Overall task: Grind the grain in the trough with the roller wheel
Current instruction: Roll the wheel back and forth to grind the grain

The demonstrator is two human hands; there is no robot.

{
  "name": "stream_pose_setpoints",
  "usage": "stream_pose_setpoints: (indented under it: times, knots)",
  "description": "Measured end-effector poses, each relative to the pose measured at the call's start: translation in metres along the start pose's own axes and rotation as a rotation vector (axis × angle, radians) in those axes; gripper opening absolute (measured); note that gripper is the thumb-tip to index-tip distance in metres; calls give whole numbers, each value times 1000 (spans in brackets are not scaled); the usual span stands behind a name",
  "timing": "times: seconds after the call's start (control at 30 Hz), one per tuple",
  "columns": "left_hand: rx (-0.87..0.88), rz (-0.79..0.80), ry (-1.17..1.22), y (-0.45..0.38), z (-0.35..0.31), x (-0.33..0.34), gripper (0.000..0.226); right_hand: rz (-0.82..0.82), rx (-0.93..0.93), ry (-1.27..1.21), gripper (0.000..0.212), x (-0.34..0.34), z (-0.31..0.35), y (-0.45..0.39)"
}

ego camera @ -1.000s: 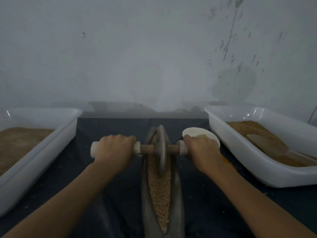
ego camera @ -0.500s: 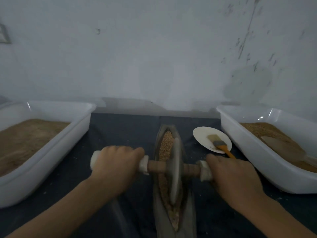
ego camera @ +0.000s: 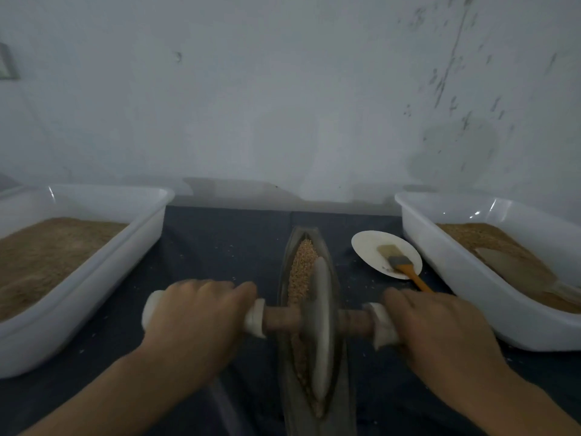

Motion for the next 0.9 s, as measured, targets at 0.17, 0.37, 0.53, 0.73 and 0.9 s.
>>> stream_pose_setpoints:
  times: [0.17, 0.37, 0.53, 0.73, 0.9]
  knots:
    - [-30, 38, -41, -8, 3, 11, 43, 50, 41, -1, 57, 18, -4, -4]
    - [-210, 56, -81, -72, 32, 51, 22, 126, 155, 71, 24, 78, -39, -67]
    - [-155, 91, -72, -63, 21, 37, 21, 145, 171, 59, 31, 72, -36, -44]
    - [104, -209, -21, 4, -12, -23, 47, 60, 33, -25, 84, 18, -4, 13]
    - [-72, -12, -74, -29, 11, 29, 34, 45, 74, 26, 55, 30, -12, -14]
Point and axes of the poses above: each hand's wrist, its own y-axis away from the middle knuckle, its own x-axis out of the palm, z = x × y, the point moved 10 cm from there along -y, towards the middle knuckle, and after that the axes turned 1 degree about -y, right-handed, at the moved point
